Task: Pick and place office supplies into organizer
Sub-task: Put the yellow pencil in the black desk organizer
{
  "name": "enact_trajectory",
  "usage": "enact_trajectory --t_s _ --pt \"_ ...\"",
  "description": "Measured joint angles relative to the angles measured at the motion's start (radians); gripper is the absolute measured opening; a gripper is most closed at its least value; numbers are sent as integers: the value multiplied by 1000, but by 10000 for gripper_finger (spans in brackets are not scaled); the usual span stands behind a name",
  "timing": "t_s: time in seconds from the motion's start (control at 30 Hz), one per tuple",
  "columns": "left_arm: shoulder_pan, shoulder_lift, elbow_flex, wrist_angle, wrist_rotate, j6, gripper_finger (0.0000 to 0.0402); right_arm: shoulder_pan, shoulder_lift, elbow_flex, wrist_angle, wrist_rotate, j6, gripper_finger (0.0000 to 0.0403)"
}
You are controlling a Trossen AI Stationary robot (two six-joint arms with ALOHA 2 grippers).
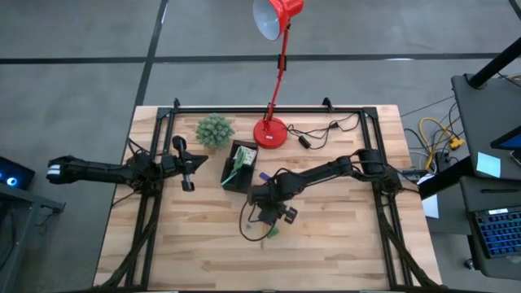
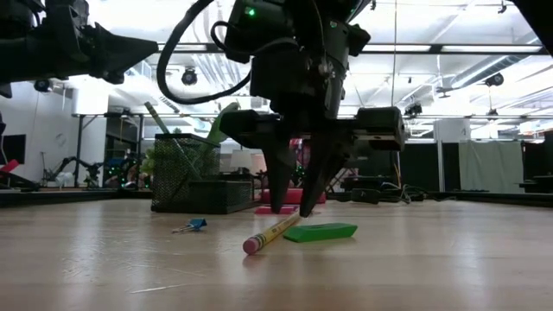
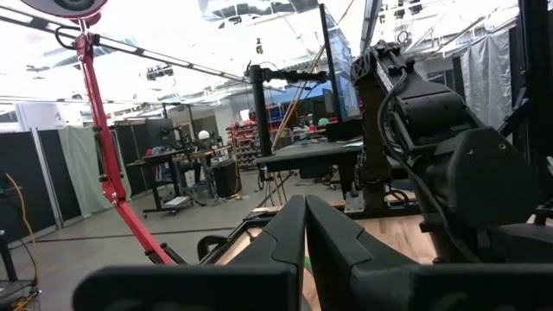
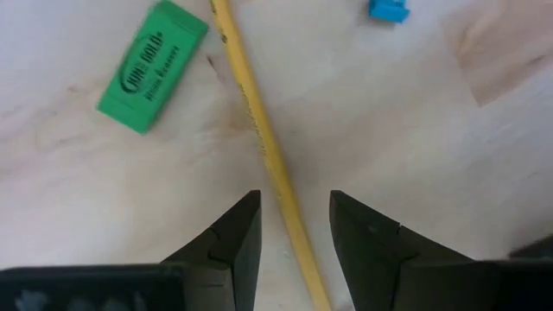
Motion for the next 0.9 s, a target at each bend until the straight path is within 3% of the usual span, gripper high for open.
enact_trajectory --t_s 0.6,0.9 --pt "0 0 0 0 0 0 0 -5 63 2 -4 28 3 125" --pt "0 3 0 -1 -1 -3 0 -8 65 33 -44 -12 23 80"
